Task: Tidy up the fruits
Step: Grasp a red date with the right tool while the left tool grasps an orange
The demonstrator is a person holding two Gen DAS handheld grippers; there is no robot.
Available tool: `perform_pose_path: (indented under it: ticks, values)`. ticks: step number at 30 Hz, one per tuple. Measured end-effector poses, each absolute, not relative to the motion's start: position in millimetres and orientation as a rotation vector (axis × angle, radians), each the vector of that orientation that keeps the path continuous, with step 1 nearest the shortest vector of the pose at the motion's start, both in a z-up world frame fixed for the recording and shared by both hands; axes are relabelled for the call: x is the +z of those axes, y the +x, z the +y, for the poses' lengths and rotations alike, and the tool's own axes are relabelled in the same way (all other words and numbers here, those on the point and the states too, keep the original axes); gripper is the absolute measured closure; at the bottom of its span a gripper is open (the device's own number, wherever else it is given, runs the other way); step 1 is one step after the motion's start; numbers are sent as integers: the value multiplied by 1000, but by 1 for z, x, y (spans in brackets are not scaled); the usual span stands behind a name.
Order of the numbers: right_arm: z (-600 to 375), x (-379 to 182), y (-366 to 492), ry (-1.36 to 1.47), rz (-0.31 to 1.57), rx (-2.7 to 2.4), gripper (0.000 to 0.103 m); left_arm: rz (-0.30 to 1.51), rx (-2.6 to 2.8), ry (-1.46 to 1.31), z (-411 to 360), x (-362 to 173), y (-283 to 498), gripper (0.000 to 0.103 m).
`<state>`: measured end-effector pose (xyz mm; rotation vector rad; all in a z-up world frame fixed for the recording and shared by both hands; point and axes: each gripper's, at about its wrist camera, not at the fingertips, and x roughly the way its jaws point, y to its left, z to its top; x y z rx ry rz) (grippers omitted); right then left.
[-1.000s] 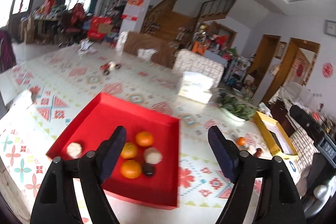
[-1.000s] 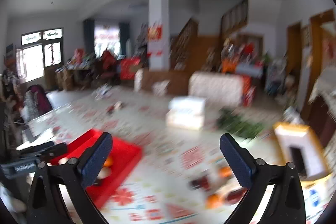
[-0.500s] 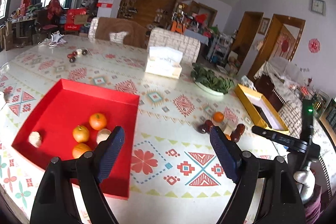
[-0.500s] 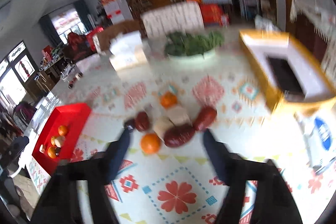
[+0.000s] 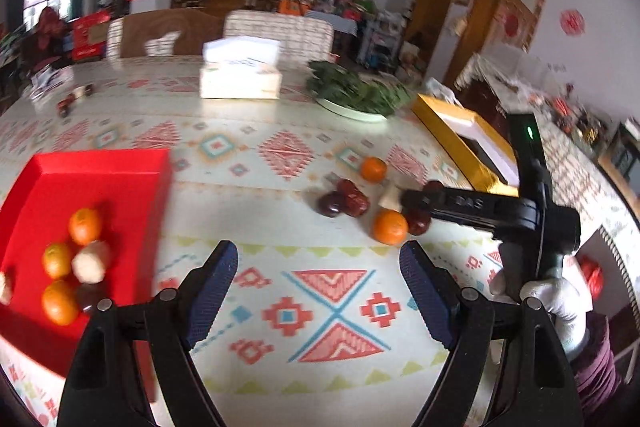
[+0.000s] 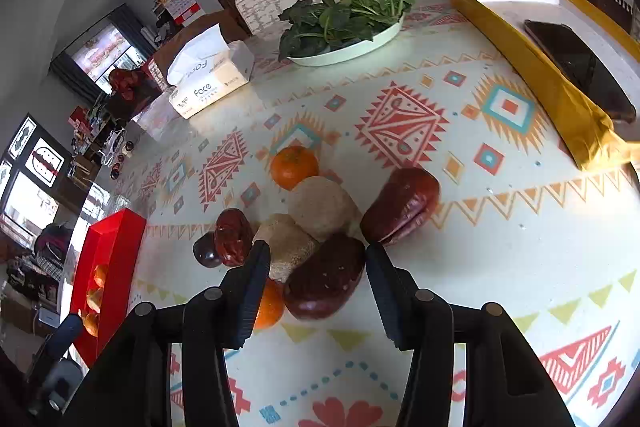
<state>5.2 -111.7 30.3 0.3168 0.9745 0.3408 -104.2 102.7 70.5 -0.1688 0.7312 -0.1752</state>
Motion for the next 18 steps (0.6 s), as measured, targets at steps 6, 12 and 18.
perform_pose_path:
  ticks: [6, 12, 18]
  values:
    - [-107, 30, 2, 300, 965, 397, 65, 794, -227, -116, 74, 54, -79, 20]
    - [-112, 26, -9, 283, 983, 433, 69, 837, -284, -62, 52, 41, -56, 20]
    - [-115, 21, -12, 256, 1001, 461, 69, 868, -302, -71, 46, 33, -41, 22]
